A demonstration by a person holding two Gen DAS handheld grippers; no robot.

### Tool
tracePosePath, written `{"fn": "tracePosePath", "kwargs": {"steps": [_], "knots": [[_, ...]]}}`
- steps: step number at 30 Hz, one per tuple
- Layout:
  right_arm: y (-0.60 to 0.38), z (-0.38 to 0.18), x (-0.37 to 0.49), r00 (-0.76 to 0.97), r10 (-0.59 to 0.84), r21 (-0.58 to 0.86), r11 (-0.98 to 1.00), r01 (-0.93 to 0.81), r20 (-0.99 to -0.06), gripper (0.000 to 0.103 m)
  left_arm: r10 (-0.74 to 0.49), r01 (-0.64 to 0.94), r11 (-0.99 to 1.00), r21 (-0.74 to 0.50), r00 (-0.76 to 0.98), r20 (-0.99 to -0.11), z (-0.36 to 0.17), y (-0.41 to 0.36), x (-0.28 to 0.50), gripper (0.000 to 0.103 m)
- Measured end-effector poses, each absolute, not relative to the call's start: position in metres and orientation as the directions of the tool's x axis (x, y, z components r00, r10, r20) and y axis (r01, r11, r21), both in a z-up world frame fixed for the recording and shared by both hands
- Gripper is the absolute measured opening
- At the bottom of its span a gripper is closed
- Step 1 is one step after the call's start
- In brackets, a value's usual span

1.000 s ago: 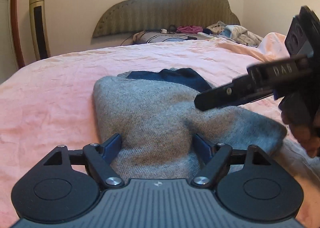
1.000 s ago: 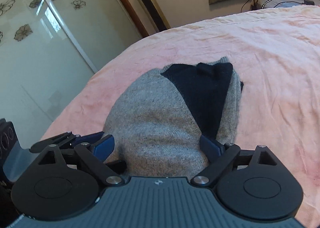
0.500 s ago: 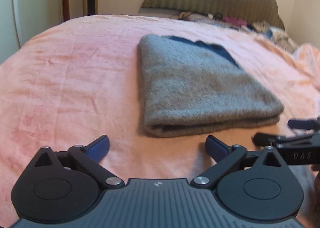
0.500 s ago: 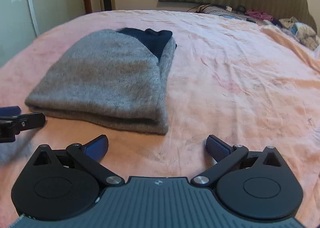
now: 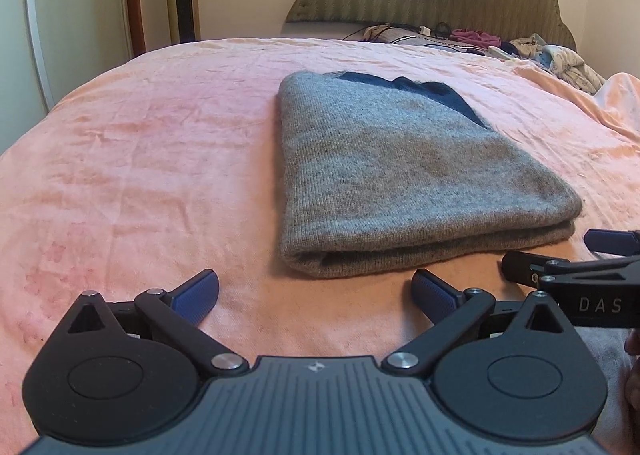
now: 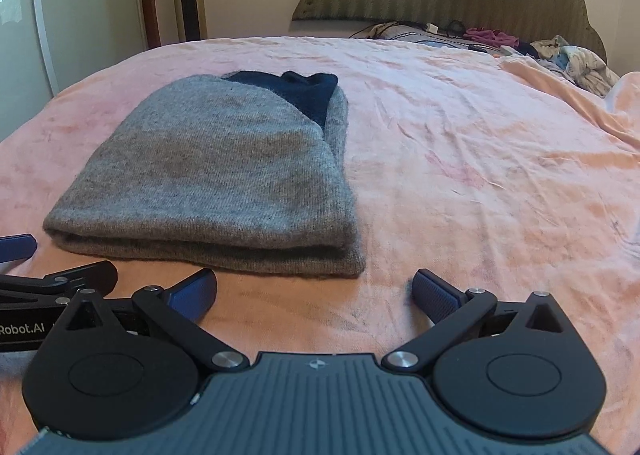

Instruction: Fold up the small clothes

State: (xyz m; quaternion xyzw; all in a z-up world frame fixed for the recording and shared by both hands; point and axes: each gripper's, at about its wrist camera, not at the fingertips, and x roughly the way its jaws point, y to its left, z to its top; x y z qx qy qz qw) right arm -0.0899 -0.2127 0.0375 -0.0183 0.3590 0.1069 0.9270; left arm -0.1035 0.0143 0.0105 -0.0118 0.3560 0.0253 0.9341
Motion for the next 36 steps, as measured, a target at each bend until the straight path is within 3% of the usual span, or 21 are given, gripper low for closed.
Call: {"fn": "tracePosePath", "kwargs": {"steps": [36], "knots": [[-0.2105, 0.0364, -0.0913, 0.725, 0.178, 0.04, 0.978, -0.204, -0.666, 0.103, 0.04, -0.056, 0.998, -0.002, 0.75, -0.66, 0.011, 0.0169, -0.1038, 0.103]]}}
